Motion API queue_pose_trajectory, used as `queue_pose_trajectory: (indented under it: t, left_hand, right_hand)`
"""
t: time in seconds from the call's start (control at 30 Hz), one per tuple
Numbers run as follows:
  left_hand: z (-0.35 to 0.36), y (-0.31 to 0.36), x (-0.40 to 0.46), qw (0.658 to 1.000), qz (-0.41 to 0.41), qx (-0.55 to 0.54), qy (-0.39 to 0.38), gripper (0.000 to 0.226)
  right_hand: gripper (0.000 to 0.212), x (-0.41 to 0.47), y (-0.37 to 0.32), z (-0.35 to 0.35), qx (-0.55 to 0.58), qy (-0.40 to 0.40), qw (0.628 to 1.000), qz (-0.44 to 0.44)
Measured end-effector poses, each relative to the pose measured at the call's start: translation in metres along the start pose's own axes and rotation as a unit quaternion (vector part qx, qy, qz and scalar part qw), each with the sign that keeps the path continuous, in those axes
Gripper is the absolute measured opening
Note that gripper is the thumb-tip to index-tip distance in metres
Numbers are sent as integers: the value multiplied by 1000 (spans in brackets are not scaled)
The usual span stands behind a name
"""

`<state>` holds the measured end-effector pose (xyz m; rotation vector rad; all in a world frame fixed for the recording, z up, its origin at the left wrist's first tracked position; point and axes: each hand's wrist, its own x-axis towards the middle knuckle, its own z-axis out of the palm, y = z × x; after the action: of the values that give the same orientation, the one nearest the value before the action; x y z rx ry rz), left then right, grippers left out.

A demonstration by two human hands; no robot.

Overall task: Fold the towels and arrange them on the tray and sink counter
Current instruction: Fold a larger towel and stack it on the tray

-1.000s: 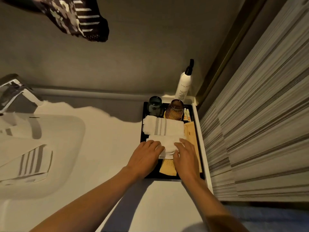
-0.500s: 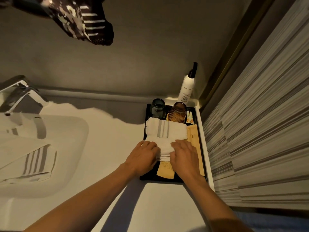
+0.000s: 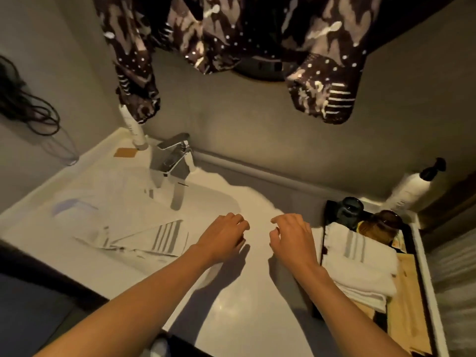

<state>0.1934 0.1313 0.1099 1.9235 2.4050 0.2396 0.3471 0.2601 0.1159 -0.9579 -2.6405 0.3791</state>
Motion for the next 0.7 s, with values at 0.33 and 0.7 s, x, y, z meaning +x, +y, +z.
queue_pose_trajectory:
  t: [0.33, 0.7]
  left_hand:
    - [28, -229, -138, 971, -209, -10, -112, 32]
    - [69, -339, -129, 963, -219, 113, -109, 36]
  right_hand:
    - [30, 37, -181, 132, 11, -107, 992, -70]
    - [25, 26, -260, 223, 56, -239, 969, -23]
